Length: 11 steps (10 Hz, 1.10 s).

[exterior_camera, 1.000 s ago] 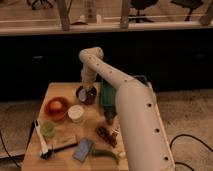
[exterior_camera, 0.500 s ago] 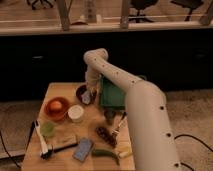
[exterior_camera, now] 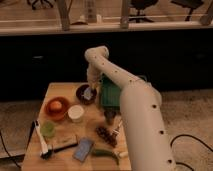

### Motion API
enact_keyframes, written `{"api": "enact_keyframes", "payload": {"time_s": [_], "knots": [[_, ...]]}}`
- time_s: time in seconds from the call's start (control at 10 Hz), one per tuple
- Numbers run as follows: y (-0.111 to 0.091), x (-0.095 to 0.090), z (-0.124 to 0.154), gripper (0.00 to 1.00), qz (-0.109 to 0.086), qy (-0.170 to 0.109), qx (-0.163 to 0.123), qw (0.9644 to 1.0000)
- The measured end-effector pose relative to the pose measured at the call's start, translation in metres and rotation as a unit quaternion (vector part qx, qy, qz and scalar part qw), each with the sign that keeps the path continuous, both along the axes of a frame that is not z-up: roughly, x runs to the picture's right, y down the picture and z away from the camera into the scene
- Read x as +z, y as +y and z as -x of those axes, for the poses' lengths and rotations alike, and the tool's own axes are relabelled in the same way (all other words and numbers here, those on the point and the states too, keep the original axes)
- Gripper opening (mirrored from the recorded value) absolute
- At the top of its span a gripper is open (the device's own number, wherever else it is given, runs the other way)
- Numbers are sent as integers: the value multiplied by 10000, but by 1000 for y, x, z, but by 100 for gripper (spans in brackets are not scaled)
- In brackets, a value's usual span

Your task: Wipe purple bowl with towel

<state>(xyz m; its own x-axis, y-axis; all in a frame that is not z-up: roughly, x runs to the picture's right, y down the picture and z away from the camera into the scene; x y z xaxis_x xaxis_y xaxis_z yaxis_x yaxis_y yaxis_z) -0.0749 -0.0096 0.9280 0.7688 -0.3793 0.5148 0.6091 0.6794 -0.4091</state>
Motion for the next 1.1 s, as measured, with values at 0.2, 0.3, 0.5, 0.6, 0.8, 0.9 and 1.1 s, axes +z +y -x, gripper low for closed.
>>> {"api": "enact_keyframes", "payload": {"time_s": [0.2,0.3,0.5,0.6,0.8,0.9,1.1], "knots": [[0,3,23,0,44,-209,-129,9997],[2,4,26,0,92,-268,-170,9995],[7,2,30,0,204,-386,-216,9988],[10,2,30,0,260,-438,-239,9984],[10,3,28,0,271,-439,-236,9984],[11,3,29,0,274,-441,-240,9984],[11,3,31,0,275,-447,-247,9983]]}}
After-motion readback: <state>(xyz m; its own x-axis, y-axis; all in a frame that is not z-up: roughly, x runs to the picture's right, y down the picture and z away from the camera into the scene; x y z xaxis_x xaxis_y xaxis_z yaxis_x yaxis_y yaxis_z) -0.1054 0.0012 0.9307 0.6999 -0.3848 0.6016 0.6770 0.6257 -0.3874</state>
